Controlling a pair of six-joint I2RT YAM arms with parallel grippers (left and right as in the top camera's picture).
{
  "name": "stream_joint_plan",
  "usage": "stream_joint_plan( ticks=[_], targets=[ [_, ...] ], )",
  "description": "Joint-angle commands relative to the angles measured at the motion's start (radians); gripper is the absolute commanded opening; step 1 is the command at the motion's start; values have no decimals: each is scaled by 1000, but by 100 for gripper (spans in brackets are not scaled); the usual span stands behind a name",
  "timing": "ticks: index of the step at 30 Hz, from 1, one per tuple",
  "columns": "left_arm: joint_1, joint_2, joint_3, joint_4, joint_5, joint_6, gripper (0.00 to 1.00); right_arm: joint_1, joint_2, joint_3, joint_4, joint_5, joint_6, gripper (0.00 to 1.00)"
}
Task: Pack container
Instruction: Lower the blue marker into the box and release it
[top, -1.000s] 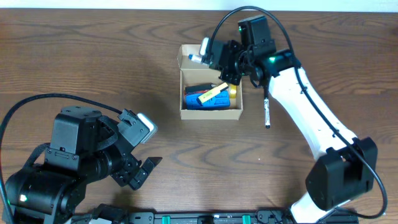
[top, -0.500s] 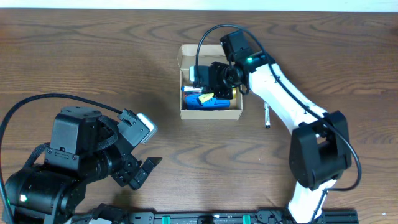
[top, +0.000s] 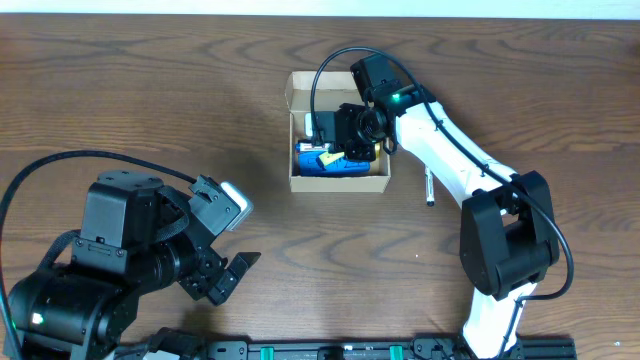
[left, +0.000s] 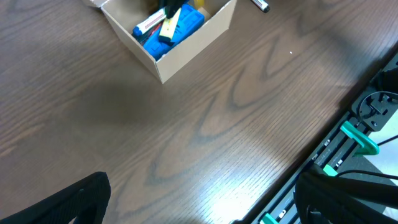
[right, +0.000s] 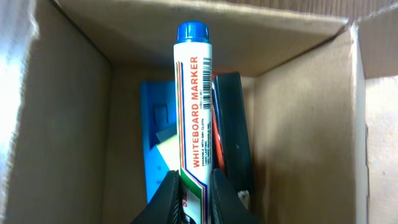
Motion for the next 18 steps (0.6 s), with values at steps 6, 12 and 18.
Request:
stream_joint_plan(
  ticks=[6,12,18],
  targets=[
    [-4,0,-4,-3,17,11,95,6,9,8,-3,42,-69,2],
    [-4,0,-4,-3,18,11,95,6,8,8,-1,41,-46,24],
    [-4,0,-4,-3,18,11,96,6,-8,10,2,41,32,34]
  ],
)
